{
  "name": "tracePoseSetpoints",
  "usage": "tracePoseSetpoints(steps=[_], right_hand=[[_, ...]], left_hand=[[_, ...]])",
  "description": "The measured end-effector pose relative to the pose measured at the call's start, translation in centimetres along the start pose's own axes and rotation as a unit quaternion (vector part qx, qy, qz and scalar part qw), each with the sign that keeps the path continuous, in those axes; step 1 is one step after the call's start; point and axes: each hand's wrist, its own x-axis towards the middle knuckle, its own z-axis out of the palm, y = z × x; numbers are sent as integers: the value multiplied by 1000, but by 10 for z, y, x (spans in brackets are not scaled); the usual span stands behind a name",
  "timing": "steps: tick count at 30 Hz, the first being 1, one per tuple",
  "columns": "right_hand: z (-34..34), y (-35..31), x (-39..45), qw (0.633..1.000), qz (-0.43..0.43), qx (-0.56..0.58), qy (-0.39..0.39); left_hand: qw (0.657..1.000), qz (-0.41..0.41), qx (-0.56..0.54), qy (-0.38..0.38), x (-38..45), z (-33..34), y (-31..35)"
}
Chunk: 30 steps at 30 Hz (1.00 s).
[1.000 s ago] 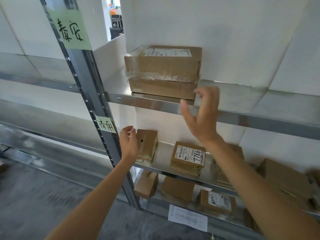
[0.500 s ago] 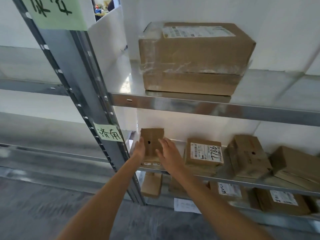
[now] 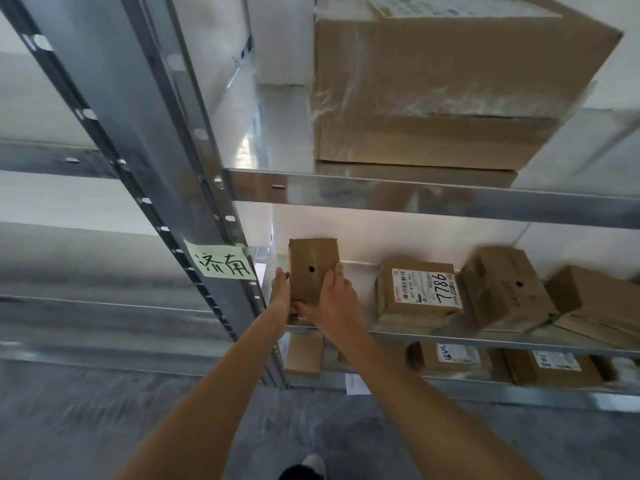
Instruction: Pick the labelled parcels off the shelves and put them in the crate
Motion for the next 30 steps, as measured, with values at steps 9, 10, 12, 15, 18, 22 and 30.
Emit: tracePoseSetpoints(steps=[9,10,12,15,18,22,30], right_hand=[[-15,5,-8,863,117,485,72],[-21,8,-11,834,126,533,63],[-29,16,-13,763,149,628,27],[-29,29,-16,649,185,737,-21],[-34,41,-21,675,225,703,-7],[-46,53,-17,700,221,679,25],[-46,42,-19,792,188,581,18]], left_hand=[[987,-4,-151,-45,8,-2,-8],[986,-16,-151,-65,8,1,-9],[984,-49,-129,-110,5,8,-11],[980,-56,-118,-152,0,18,-13],[979,8,-152,-134,-6,22,-10],[978,56,-152,-135,-10,18,-8],[984,71,-131,-102,-17,15,-8]])
